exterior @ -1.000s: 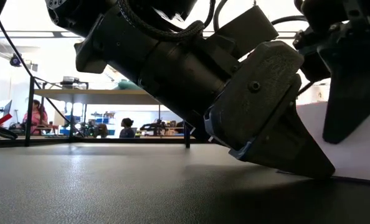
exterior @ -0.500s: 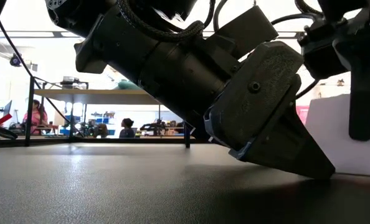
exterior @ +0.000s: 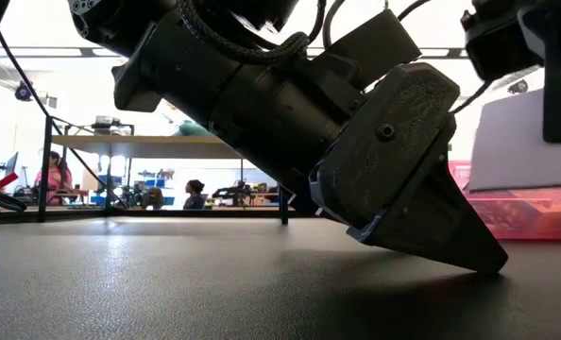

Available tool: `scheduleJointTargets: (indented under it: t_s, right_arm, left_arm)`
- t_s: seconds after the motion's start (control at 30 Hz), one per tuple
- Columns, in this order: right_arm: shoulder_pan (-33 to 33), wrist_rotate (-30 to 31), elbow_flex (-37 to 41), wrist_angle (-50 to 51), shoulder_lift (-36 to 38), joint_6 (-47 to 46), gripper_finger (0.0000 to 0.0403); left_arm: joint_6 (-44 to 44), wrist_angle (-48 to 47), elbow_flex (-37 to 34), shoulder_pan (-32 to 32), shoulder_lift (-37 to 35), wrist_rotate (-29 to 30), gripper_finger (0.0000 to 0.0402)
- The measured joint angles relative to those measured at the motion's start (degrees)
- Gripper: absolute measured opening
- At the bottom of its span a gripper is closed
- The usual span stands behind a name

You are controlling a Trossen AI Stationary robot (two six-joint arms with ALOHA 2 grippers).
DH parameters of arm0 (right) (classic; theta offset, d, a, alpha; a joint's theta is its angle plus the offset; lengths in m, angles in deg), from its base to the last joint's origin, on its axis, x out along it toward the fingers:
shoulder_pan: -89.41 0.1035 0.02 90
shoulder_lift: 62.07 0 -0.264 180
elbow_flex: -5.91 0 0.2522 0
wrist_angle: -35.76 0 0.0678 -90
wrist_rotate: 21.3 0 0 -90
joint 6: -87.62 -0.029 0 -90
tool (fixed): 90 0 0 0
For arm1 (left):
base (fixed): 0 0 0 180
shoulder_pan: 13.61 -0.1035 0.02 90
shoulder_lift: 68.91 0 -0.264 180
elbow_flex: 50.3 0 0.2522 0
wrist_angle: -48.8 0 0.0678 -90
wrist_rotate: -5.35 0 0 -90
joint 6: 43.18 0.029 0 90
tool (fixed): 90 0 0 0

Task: Pack school essentials
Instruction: Put the purple sticky note into the pink supply box

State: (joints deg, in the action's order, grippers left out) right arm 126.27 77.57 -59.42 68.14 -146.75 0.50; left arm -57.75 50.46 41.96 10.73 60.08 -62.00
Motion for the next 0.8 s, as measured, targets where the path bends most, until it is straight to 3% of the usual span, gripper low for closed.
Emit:
scheduleJointTargets:
  t_s: [0.47,0.8]
  right_arm:
    - [-1.84,7.90,0.54,37.14,18.01,-7.28,0.0127]
    - [-6.66,9.08,6.45,38.08,19.80,-4.17,0.0128]
  left_arm:
    - [-0.02,-0.15,0.00,-0.88,-0.11,-0.11,0.0357]
    - [0.00,-0.31,0.00,-2.23,-0.22,0.22,0.0357]
